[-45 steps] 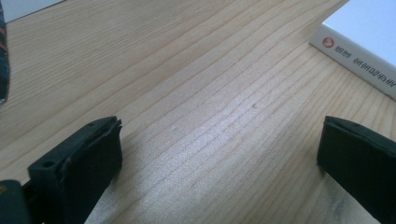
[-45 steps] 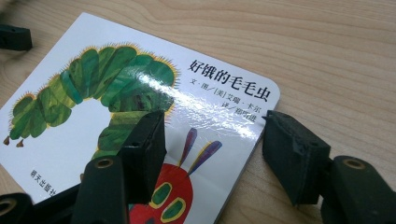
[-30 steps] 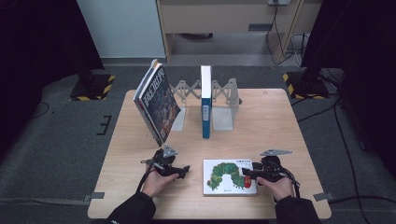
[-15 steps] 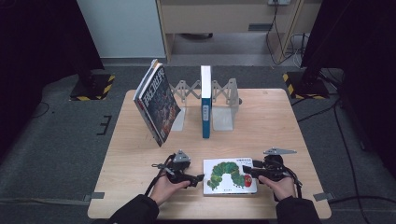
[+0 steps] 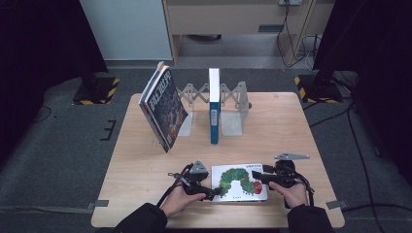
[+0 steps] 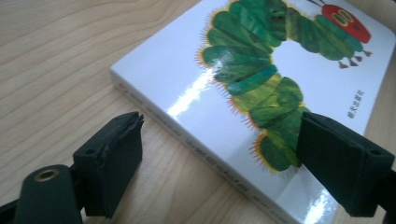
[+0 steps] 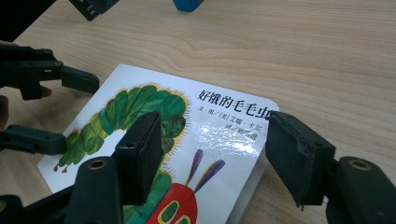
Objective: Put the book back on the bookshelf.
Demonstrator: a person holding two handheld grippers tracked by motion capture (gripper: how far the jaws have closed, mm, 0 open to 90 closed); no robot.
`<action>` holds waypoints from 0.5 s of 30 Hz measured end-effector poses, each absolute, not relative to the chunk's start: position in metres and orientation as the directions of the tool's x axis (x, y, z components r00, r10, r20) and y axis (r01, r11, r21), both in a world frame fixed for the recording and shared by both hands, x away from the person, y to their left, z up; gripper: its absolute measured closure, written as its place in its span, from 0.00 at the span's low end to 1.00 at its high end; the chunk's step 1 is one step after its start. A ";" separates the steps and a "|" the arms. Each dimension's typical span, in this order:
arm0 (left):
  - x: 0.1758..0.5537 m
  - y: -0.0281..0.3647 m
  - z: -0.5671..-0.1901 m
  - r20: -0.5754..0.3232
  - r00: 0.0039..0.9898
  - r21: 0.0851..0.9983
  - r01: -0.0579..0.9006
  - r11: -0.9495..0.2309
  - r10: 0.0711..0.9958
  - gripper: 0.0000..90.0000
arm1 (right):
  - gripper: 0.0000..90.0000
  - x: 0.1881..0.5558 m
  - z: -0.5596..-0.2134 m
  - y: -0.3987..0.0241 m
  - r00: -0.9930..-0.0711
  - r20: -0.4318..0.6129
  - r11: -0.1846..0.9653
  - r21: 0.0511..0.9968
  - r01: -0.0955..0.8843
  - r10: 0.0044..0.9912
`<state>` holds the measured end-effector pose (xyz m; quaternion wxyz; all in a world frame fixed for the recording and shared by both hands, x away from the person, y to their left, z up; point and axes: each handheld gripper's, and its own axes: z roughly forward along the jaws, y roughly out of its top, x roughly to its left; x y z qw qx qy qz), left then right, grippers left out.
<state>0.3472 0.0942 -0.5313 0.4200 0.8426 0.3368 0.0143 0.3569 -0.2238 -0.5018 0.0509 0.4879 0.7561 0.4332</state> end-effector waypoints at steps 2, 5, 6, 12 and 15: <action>0.346 0.091 -0.532 -0.265 0.778 0.718 0.553 -0.422 0.569 0.15 | 0.40 0.357 -0.501 -0.224 -0.517 0.357 0.132 0.712 0.690 0.778; 0.347 0.090 -0.531 -0.268 0.771 0.716 0.560 -0.417 0.577 0.13 | 0.40 0.358 -0.500 -0.224 -0.511 0.375 0.109 0.715 0.690 0.773; 0.347 0.090 -0.532 -0.267 0.771 0.716 0.560 -0.416 0.577 0.13 | 0.40 0.358 -0.500 -0.224 -0.515 0.372 0.113 0.717 0.688 0.773; 0.349 0.091 -0.532 -0.279 0.766 0.721 0.566 -0.401 0.579 0.12 | 0.38 0.361 -0.498 -0.222 -0.515 0.378 0.090 0.733 0.674 0.769; 0.350 0.090 -0.533 -0.270 0.768 0.725 0.559 -0.402 0.581 0.12 | 0.38 0.365 -0.499 -0.221 -0.515 0.364 0.100 0.736 0.670 0.776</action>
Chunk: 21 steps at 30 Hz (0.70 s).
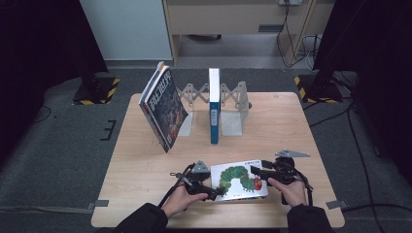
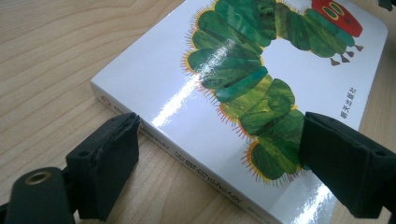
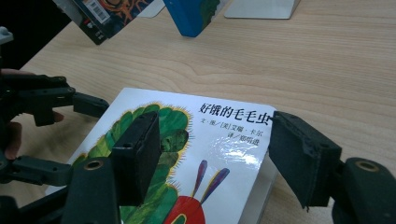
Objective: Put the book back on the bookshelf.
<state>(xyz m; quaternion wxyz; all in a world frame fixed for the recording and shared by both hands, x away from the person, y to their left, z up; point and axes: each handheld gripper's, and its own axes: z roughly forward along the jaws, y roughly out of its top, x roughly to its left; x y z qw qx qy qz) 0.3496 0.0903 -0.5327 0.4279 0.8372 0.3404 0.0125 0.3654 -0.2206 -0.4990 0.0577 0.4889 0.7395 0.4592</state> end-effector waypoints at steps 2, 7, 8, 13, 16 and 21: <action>0.349 0.090 -0.533 -0.258 0.774 0.724 0.551 -0.414 0.579 0.12 | 0.38 0.369 -0.502 -0.219 -0.516 0.349 0.119 0.729 0.674 0.782; 0.349 0.089 -0.533 -0.243 0.777 0.726 0.542 -0.422 0.581 0.12 | 0.37 0.372 -0.508 -0.217 -0.504 0.338 0.143 0.703 0.697 0.795; 0.349 0.089 -0.533 -0.242 0.777 0.726 0.542 -0.423 0.581 0.12 | 0.38 0.371 -0.509 -0.217 -0.502 0.338 0.147 0.697 0.702 0.796; 0.348 0.088 -0.533 -0.224 0.785 0.728 0.529 -0.436 0.578 0.12 | 0.37 0.369 -0.513 -0.216 -0.485 0.327 0.168 0.664 0.728 0.811; 0.347 0.087 -0.533 -0.222 0.785 0.729 0.527 -0.437 0.578 0.11 | 0.37 0.367 -0.515 -0.214 -0.488 0.349 0.168 0.651 0.740 0.800; 0.347 0.087 -0.533 -0.218 0.789 0.728 0.524 -0.442 0.574 0.10 | 0.40 0.366 -0.513 -0.213 -0.509 0.405 0.139 0.662 0.736 0.760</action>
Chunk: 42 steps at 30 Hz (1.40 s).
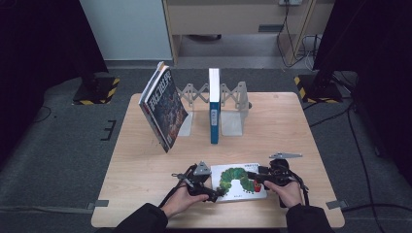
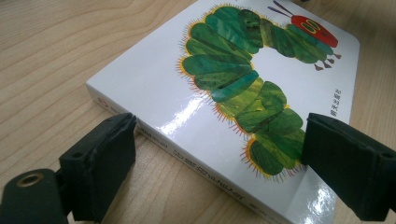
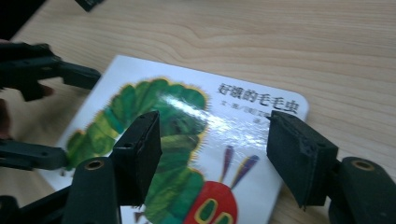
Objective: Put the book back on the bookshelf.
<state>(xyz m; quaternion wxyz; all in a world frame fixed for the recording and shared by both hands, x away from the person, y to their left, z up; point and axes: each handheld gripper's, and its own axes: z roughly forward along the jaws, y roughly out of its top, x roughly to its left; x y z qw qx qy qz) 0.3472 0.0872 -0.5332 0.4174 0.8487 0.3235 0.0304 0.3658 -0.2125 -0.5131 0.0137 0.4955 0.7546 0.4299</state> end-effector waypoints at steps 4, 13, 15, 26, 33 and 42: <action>0.347 0.087 -0.533 -0.217 0.790 0.728 0.522 -0.444 0.573 0.10 | 0.38 0.365 -0.513 -0.213 -0.499 0.378 0.151 0.660 0.736 0.780; 0.347 0.087 -0.533 -0.214 0.792 0.729 0.519 -0.447 0.572 0.10 | 0.35 0.366 -0.517 -0.214 -0.480 0.355 0.165 0.641 0.750 0.802; 0.347 0.087 -0.533 -0.215 0.792 0.729 0.520 -0.446 0.571 0.09 | 0.35 0.366 -0.515 -0.216 -0.479 0.369 0.150 0.647 0.747 0.797; 0.348 0.088 -0.534 -0.235 0.789 0.729 0.529 -0.434 0.567 0.06 | 0.35 0.363 -0.506 -0.225 -0.478 0.445 0.054 0.687 0.725 0.757; 0.348 0.089 -0.533 -0.256 0.781 0.724 0.546 -0.422 0.570 0.06 | 0.35 0.363 -0.501 -0.226 -0.487 0.464 0.013 0.715 0.699 0.740; 0.349 0.090 -0.533 -0.271 0.777 0.722 0.555 -0.414 0.569 0.05 | 0.34 0.362 -0.496 -0.227 -0.491 0.498 -0.046 0.734 0.677 0.714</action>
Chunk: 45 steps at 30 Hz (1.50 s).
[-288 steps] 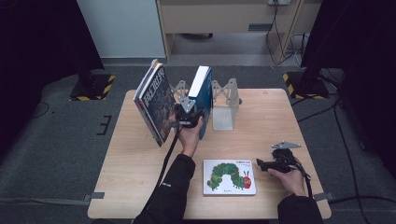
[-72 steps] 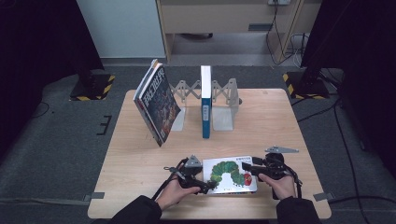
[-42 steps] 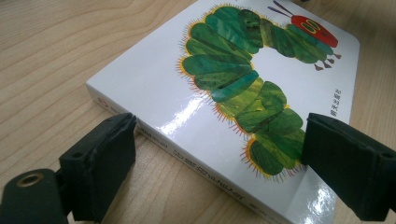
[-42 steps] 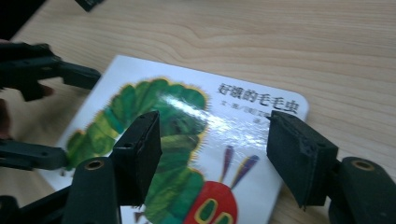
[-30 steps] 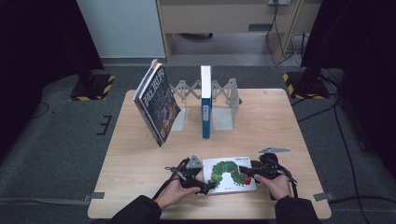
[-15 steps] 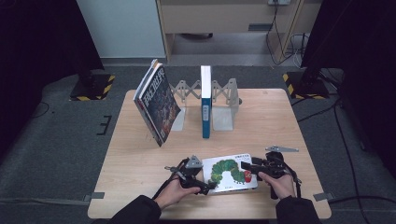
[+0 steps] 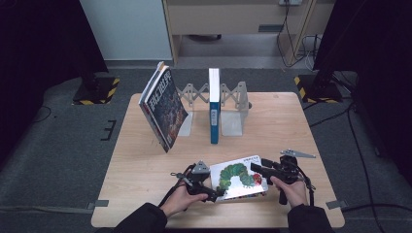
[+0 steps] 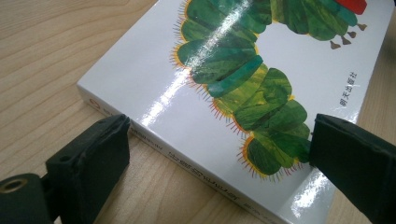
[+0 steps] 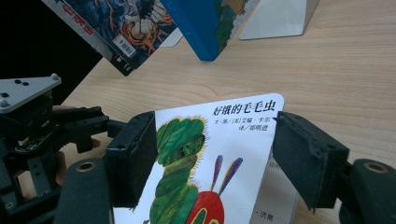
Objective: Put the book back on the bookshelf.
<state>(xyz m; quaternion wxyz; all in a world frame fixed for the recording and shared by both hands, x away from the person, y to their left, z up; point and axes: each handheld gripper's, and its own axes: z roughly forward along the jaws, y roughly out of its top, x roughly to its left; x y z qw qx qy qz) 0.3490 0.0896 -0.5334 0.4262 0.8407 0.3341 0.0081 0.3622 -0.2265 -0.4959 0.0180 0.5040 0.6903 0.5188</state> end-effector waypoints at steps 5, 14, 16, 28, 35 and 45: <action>0.349 0.090 -0.533 -0.274 0.776 0.723 0.556 -0.411 0.568 0.04 | 0.33 0.359 -0.495 -0.227 -0.489 0.509 -0.051 0.728 0.684 0.708; 0.349 0.089 -0.534 -0.269 0.779 0.729 0.549 -0.410 0.566 0.04 | 0.31 0.353 -0.498 -0.229 -0.498 0.497 0.020 0.693 0.721 0.711; 0.349 0.090 -0.534 -0.263 0.784 0.729 0.543 -0.416 0.562 0.04 | 0.31 0.353 -0.499 -0.228 -0.498 0.492 0.037 0.684 0.729 0.714; 0.349 0.090 -0.535 -0.257 0.788 0.731 0.538 -0.420 0.560 0.04 | 0.32 0.353 -0.503 -0.233 -0.479 0.531 0.042 0.638 0.769 0.698; 0.350 0.091 -0.536 -0.287 0.781 0.732 0.552 -0.399 0.554 0.01 | 0.34 0.359 -0.498 -0.228 -0.503 0.569 -0.042 0.688 0.725 0.650; 0.349 0.090 -0.537 -0.277 0.785 0.740 0.542 -0.398 0.555 0.00 | 0.45 0.365 -0.506 -0.217 -0.533 0.509 0.088 0.662 0.744 0.675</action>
